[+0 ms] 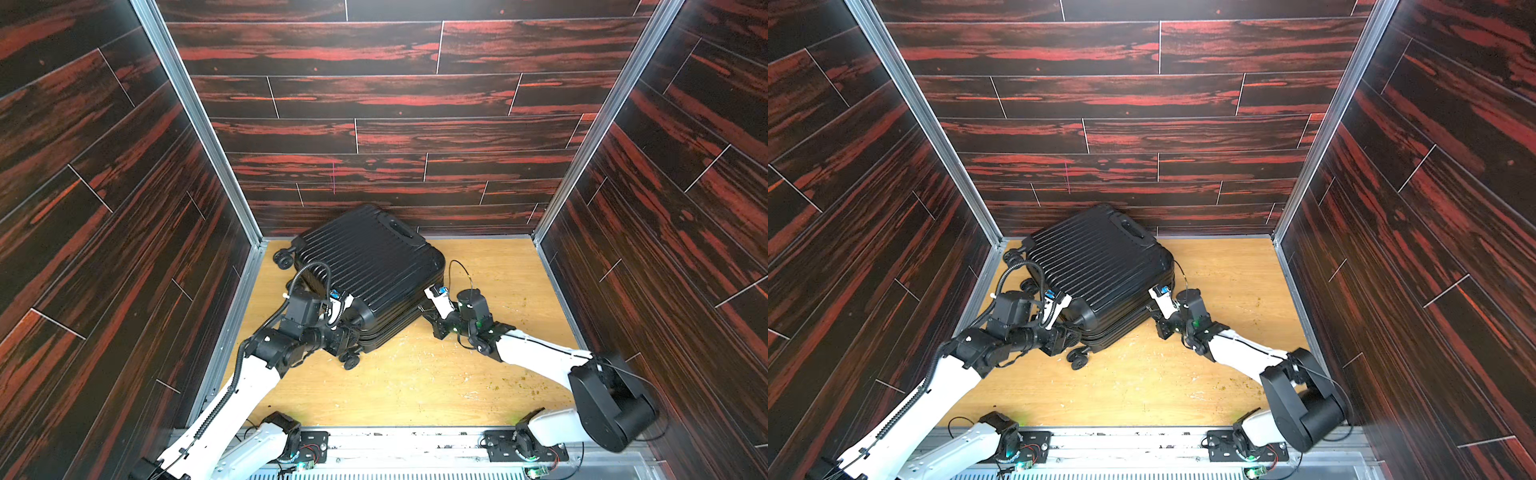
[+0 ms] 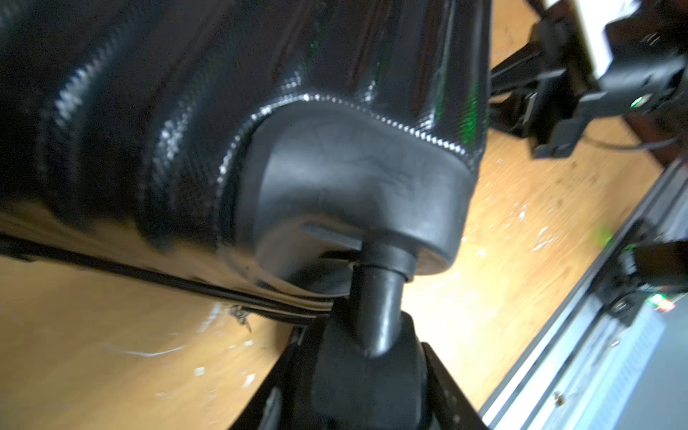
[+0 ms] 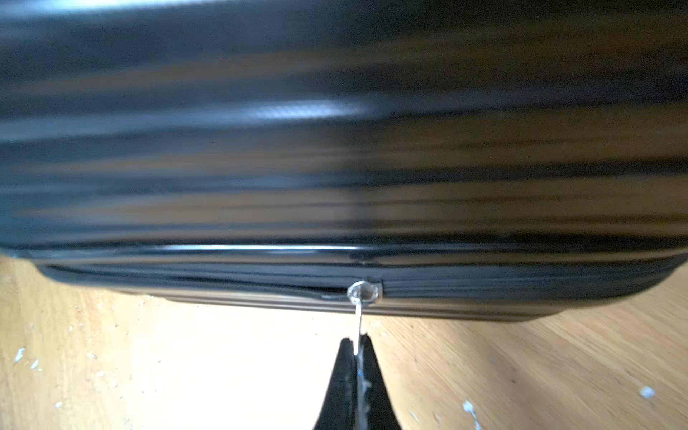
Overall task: Close the suitcase zippers
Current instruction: Zip the zipper on the suitcase.
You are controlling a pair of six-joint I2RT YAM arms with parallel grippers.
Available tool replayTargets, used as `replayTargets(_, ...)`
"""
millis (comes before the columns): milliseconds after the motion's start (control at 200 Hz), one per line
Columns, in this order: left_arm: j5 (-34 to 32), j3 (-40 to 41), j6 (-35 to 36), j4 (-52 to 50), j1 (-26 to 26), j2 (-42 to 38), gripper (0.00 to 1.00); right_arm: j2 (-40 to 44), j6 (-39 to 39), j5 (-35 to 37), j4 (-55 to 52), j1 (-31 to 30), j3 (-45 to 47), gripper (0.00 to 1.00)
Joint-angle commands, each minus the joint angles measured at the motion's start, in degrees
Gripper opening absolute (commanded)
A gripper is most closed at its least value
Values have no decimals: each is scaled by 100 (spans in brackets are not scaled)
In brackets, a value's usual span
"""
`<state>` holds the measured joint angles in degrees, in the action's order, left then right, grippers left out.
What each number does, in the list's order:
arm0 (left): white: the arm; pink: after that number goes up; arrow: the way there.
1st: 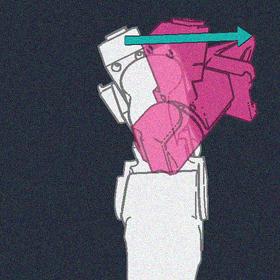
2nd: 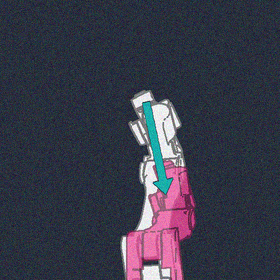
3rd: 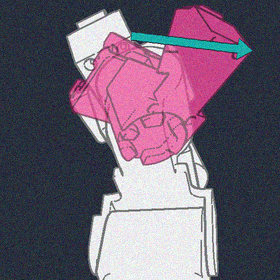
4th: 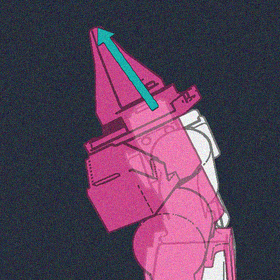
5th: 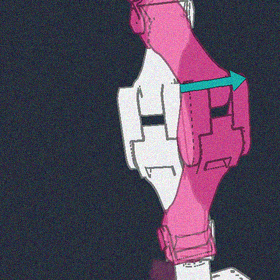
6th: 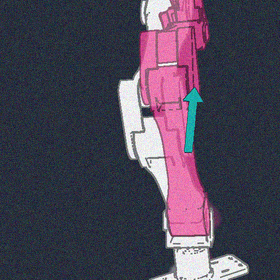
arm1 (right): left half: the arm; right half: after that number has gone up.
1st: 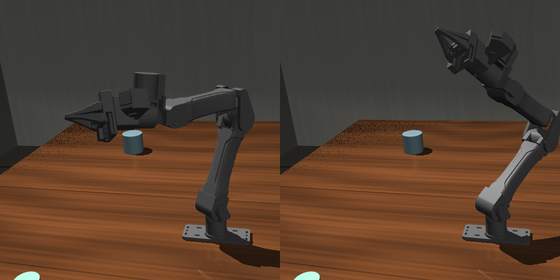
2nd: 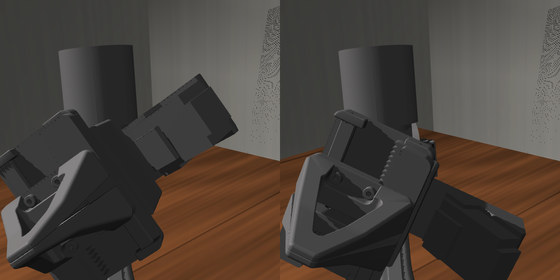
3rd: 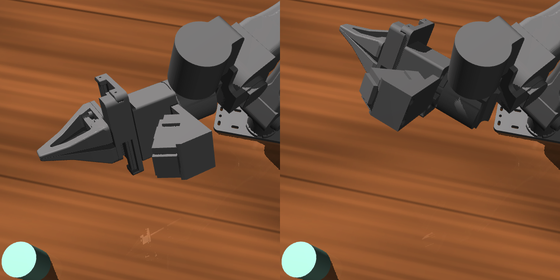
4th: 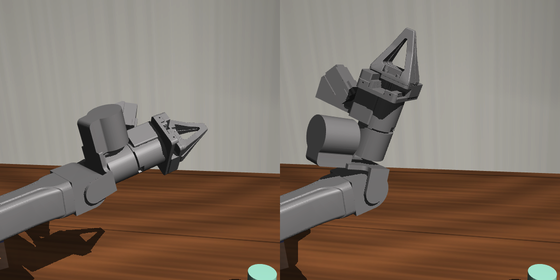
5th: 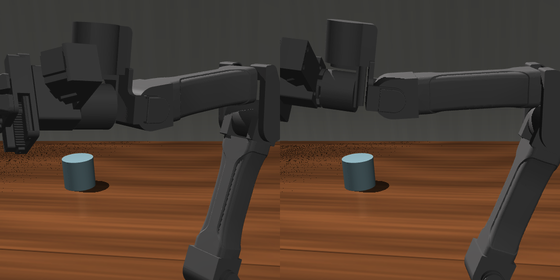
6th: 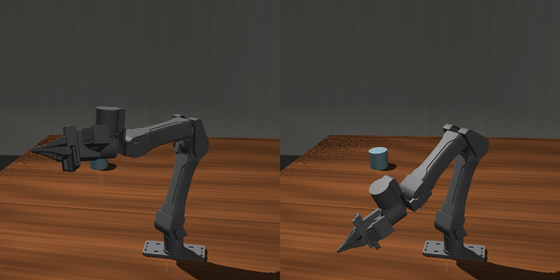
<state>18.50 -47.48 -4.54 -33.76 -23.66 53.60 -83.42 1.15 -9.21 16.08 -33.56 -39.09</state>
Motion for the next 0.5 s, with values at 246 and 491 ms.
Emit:
replayTargets(246, -856, -125, -1487, 1698, -654, 503, 21, -359, 70, -299, 242, -461, -371, 0)
replayTargets(491, -1298, -287, -1582, 2223, -867, 892, 21, -259, 4, -219, 201, -676, -315, 0)
